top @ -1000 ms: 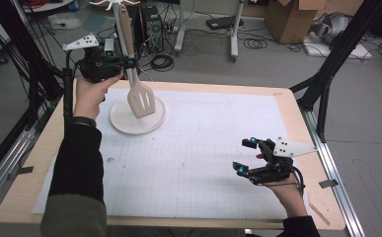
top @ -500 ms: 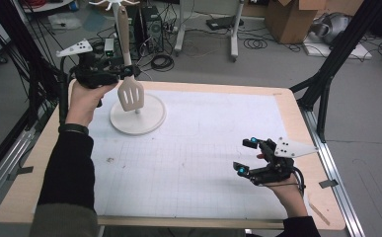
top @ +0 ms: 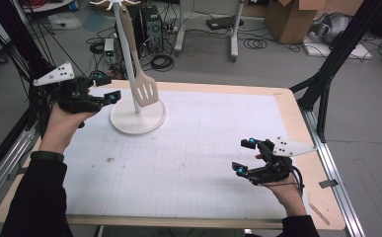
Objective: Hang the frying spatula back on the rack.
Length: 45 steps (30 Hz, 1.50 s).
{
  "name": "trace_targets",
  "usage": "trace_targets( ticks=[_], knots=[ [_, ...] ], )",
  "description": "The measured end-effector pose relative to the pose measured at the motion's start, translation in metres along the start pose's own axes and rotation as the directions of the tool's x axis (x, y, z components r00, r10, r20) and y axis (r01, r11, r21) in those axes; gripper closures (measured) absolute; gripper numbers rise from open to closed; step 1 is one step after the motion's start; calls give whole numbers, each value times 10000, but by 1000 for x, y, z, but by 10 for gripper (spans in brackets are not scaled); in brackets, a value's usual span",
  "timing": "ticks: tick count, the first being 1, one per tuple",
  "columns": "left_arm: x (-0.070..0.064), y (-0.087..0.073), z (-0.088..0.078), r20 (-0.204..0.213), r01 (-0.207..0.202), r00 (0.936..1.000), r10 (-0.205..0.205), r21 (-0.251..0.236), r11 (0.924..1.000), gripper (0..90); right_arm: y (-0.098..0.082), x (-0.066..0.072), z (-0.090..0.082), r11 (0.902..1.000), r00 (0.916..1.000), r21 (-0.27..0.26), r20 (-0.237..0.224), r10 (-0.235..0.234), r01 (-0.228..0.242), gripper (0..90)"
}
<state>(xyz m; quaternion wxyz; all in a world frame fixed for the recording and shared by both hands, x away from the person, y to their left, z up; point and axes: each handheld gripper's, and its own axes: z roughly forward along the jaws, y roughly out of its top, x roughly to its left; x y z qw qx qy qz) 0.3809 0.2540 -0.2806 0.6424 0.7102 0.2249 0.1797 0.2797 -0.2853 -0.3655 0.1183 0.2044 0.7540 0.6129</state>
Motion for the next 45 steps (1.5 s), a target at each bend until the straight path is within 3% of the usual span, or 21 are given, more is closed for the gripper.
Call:
trace_targets(
  ticks=[6,8,15,21,24,27,32,45],
  knots=[
    [-28,-24,-10,214,-489,9986,490,-45,9988,248,-1,-2,3,9998,10000,180,61,-30,29,156],
    [-37,-32,-12,478,-537,9974,539,-54,9985,246,-1,-1,4,9997,10000,232,44,17,-18,155],
    [-60,-61,-15,1453,-293,9889,312,-151,9995,232,-3,-2,7,9988,9998,475,120,-130,124,149],
    [-71,-83,-17,1758,-38,9844,44,-37,10000,219,-12,-6,7,9984,9998,563,216,-27,15,149],
    [-77,-92,-19,1834,-98,9830,96,-1,10000,215,-15,-9,5,9986,9995,521,298,51,-67,149],
    [-82,-102,-19,1720,-297,9848,247,266,9992,212,-17,-10,2,9987,9992,503,388,84,-104,149],
    [-86,-115,-20,1750,-257,9844,183,399,9989,206,-21,-12,-1,9983,9988,548,456,197,-222,148],
    [-83,-125,-25,1705,55,9853,-95,239,9997,198,-28,-18,-3,9971,9974,662,641,326,-368,147]
  ],
)
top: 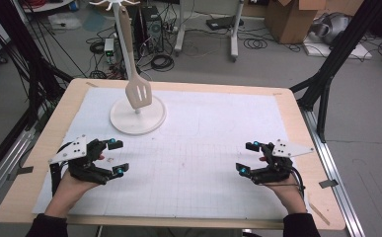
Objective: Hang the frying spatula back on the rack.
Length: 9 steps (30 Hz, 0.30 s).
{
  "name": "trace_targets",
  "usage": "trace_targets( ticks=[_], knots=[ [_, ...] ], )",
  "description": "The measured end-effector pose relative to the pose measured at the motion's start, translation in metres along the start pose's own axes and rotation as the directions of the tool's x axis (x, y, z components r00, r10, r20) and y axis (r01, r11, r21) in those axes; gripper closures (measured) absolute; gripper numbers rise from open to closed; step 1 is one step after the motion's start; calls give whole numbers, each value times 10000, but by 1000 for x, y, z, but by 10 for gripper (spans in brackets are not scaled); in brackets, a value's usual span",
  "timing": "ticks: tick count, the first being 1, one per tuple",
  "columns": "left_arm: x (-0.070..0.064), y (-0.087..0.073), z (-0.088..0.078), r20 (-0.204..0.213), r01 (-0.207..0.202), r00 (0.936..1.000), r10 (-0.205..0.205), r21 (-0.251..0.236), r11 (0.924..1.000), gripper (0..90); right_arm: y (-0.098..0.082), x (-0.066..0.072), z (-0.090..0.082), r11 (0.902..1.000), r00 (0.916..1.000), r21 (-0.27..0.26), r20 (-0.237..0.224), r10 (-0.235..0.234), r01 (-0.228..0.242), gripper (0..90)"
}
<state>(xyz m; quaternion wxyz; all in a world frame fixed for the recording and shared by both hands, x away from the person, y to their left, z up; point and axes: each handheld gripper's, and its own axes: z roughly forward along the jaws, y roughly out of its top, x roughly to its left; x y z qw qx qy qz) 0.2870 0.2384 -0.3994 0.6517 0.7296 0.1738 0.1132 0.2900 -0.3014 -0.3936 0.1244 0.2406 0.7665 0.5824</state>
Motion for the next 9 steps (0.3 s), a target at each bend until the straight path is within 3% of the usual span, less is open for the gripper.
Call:
trace_targets(
  ticks=[9],
  knots=[
    [1,-2,3,-42,-83,10000,84,203,9998,198,0,0,0,10000,10000,20,15,-22,22,147]
  ],
)
